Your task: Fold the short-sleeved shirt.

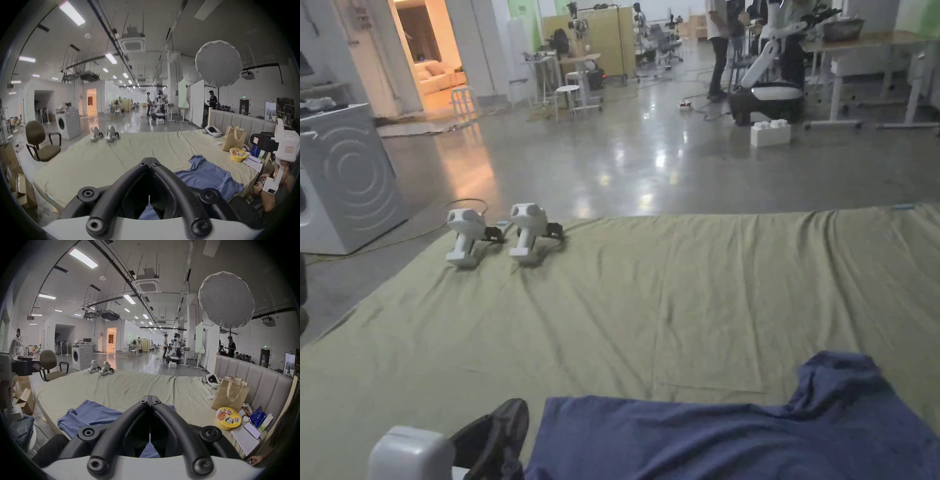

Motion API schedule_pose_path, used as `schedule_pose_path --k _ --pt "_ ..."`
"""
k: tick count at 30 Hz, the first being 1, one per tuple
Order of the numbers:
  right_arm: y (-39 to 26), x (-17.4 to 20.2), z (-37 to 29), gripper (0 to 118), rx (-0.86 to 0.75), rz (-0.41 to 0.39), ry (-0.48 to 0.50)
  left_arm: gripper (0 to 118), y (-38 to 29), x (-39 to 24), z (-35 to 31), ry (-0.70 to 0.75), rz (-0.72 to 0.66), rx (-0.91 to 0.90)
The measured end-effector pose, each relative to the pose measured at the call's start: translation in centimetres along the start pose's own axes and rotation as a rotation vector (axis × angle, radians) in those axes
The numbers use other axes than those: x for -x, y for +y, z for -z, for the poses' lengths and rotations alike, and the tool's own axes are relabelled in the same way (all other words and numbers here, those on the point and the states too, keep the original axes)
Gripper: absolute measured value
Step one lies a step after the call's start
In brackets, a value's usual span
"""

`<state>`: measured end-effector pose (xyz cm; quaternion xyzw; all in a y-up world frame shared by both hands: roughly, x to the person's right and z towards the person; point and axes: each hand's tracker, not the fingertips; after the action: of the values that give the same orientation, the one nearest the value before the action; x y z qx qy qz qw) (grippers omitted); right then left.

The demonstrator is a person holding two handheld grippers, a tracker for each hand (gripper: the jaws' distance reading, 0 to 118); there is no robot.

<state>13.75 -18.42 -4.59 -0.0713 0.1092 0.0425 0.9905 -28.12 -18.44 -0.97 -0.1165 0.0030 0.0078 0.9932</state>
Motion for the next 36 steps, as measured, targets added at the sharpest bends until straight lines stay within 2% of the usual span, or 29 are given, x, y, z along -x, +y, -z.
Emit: schedule_pose_path --k 3,5,6,7,8,9,12,14,16,17,18,19,23,26,28,29,30,31,33,34,36 --pt "-1.2 -0.3 2.0 2 0.064 0.021 0.037 1 -1.4 2.8 7.0 0.018 -0.075 0.175" --pt "-2.3 -0.6 3.3 2 0.124 0.016 0.060 5 -3.4 5.2 13.2 -0.032 -0.172 0.291" --pt "-3.0 -0.7 3.9 2 0.148 0.012 0.045 15 -4.6 6.4 16.5 -0.024 -0.206 0.353" --pt "-3.6 -1.0 4.4 2 0.184 0.013 0.051 33 -5.6 7.5 19.5 -0.012 -0.226 0.426" --pt "-4.3 -1.3 4.9 2 0.220 0.018 0.054 67 -6.6 8.2 22.3 0.009 -0.235 0.479" --pt "-5.0 -1.6 5.3 2 0.251 0.030 0.044 79 -7.7 8.9 25.1 0.029 -0.201 0.568" --pt "-7.1 -3.1 6.0 2 0.336 0.084 0.041 77 -10.2 10.0 31.0 0.082 -0.165 0.661" --pt "-8.2 -4.1 6.2 2 0.374 0.116 0.021 77 -11.5 10.7 33.6 0.075 -0.225 0.695" --pt "-9.1 -5.1 6.4 2 0.411 0.136 -0.008 74 -12.2 10.8 35.3 0.131 -0.220 0.740" --pt "-9.4 -5.6 6.4 2 0.419 0.146 -0.018 58 -12.5 10.8 36.0 0.124 -0.220 0.751" --pt "-9.7 -6.1 6.5 2 0.431 0.165 -0.024 18 -12.6 10.8 36.3 0.115 -0.230 0.750" --pt "-9.9 -6.5 6.4 2 0.442 0.187 -0.027 3 -12.8 10.4 36.8 0.118 -0.226 0.760" --pt "-11.0 -8.4 7.4 2 0.475 0.257 -0.028 2 -13.6 8.7 37.8 0.163 -0.096 0.818" --pt "-10.7 -10.0 9.5 2 0.482 0.263 -0.027 2 -13.3 8.8 37.9 0.153 -0.123 0.830" --pt "-10.2 -11.4 11.6 5 0.488 0.309 -0.023 2 -13.3 9.9 37.9 0.115 -0.145 0.839" --pt "-10.0 -12.1 12.7 21 0.486 0.332 -0.017 2 -13.4 10.2 37.9 0.107 -0.160 0.839" --pt "-10.0 -12.9 14.2 28 0.490 0.358 -0.005 2 -13.6 10.3 38.0 0.102 -0.183 0.840" --pt "-9.8 -13.5 16.0 28 0.512 0.366 -0.001 2 -13.7 10.4 38.0 0.106 -0.211 0.842" --pt "-10.3 -15.4 21.3 88 0.629 0.416 0.051 2 -13.8 10.5 38.0 0.107 -0.223 0.840" --pt "-10.8 -16.4 24.1 101 0.674 0.439 0.083 2 -13.8 10.5 37.8 0.103 -0.217 0.838" --pt "-11.1 -16.8 29.2 102 0.724 0.404 0.043 2 -13.4 9.7 37.4 0.094 -0.192 0.840"
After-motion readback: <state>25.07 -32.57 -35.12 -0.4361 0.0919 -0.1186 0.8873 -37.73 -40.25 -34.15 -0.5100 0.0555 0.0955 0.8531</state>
